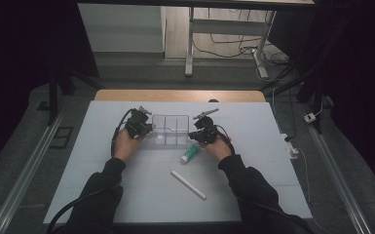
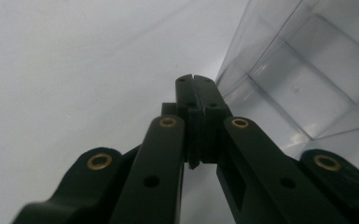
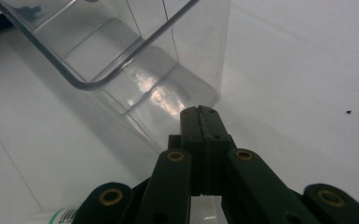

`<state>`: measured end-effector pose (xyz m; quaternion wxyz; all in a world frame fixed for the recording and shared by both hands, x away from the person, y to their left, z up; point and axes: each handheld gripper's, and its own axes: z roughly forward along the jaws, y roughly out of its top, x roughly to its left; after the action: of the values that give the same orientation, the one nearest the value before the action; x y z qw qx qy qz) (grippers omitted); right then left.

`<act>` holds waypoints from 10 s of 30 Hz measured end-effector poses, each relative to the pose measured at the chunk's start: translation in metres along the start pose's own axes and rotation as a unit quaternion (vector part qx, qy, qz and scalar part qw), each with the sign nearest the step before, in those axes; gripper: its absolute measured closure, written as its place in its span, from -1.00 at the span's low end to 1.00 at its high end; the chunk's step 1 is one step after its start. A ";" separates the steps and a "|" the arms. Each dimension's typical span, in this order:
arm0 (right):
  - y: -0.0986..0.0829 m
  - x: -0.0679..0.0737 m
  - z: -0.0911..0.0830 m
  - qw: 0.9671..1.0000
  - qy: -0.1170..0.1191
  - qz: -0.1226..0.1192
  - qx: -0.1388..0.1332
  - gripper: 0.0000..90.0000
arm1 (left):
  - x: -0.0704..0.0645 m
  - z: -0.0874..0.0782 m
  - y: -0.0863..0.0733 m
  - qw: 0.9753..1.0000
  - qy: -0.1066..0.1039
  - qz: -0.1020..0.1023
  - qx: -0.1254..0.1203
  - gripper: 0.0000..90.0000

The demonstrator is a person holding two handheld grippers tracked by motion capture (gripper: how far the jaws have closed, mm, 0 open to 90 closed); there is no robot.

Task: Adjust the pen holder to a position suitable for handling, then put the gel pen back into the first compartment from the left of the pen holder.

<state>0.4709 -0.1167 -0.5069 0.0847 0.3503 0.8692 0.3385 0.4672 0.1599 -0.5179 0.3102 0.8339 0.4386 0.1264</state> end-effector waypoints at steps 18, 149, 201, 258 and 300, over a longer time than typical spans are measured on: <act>-0.006 0.017 -0.004 1.000 0.009 -0.016 0.011 0.99 | -0.007 -0.014 -0.016 1.000 -0.005 0.007 0.012 0.97; -0.173 0.049 -0.206 0.998 -0.018 0.008 -0.068 -1.00 | -0.008 -0.085 -0.110 0.991 0.039 -0.064 0.114 0.76; -0.157 0.063 -0.202 0.995 -0.017 -0.058 -0.083 -1.00 | -0.059 -0.154 -0.080 0.997 -0.064 0.003 -0.049 0.77; -0.068 0.153 -0.119 0.877 -0.140 -0.452 -0.084 -0.82 | -0.143 -0.139 -0.052 0.984 -0.149 0.100 0.012 0.77; -0.078 0.178 -0.082 0.712 -0.246 -0.652 -0.080 0.66 | -0.148 -0.125 -0.039 0.983 -0.152 0.100 0.035 0.76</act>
<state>0.2648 -0.0829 -0.4790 0.5232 -0.2410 0.7997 0.1692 0.2947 0.1080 -0.4364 0.3296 0.8934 0.3050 0.0132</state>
